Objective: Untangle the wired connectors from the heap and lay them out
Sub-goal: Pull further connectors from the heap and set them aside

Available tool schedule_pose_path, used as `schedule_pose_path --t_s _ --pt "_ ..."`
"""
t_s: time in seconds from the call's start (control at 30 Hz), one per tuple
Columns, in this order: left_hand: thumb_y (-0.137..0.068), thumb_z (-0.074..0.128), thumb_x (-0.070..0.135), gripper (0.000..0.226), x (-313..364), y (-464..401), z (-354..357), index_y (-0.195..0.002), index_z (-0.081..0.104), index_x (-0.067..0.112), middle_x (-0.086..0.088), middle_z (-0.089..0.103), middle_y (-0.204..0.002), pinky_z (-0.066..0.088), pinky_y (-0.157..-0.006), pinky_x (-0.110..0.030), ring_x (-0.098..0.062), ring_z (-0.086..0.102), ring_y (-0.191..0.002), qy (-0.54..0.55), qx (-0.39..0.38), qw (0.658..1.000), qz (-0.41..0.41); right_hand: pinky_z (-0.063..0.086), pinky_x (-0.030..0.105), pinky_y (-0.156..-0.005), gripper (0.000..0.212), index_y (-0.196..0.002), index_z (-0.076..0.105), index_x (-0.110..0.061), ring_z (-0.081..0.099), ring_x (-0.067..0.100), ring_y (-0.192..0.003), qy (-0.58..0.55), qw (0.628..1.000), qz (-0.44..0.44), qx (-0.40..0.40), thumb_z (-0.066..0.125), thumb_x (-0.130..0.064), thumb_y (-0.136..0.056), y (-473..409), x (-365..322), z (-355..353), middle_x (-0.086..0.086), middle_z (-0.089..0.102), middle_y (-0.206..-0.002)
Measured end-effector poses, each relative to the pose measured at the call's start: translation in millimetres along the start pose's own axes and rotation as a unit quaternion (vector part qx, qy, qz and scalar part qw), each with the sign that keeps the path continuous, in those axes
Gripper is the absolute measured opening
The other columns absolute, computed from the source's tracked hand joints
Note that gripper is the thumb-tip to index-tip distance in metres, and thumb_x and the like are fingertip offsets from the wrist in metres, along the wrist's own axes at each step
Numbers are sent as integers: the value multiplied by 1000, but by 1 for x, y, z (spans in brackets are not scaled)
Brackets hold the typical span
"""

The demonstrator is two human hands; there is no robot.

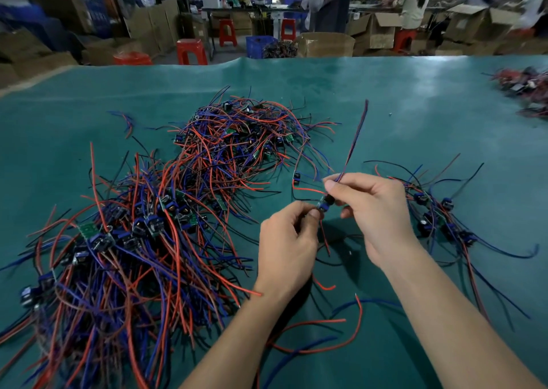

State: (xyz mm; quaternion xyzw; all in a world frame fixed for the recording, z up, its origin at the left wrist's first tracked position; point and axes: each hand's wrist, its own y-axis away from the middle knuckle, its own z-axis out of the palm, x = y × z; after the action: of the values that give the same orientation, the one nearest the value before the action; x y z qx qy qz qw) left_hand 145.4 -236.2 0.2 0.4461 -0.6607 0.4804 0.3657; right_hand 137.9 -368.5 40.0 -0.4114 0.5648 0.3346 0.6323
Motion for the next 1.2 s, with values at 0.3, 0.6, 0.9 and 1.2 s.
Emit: schedule_pose_path --t_s 0.3,0.6,0.9,1.2 --pt "-93 58 19 16 1 3 1 -85 72 19 15 55 -54 36 -55 -24 -3 46 -52 -47 -7 998 27 49 22 -56 14 -80 77 -21 61 5 -59 -16 963 -124 239 77 -8 -85 -22 -1 -46 -14 75 -75" --pt "-100 52 16 16 3 2 -1 -86 59 17 -4 59 -61 44 -58 -40 -21 49 -55 19 64 998 1 40 25 -45 17 -73 72 -14 55 14 -53 -27 993 59 93 72 -7 -88 -8 -8 -19 3 67 -64" --pt "-97 59 17 19 4 0 0 -79 63 13 -7 61 -59 48 -58 -41 -28 55 -57 4 28 1000 10 44 18 -52 12 -83 79 -16 63 8 -68 17 998 -35 -58 83 -5 -79 4 1 -3 2 77 -79" --pt "-92 60 23 18 8 4 -1 -79 68 13 3 56 -58 39 -57 -26 -5 45 -52 -25 -12 999 28 48 19 -61 22 -92 74 -24 60 3 -68 -68 967 -198 143 78 -4 -83 -1 -41 -29 -16 73 -74"
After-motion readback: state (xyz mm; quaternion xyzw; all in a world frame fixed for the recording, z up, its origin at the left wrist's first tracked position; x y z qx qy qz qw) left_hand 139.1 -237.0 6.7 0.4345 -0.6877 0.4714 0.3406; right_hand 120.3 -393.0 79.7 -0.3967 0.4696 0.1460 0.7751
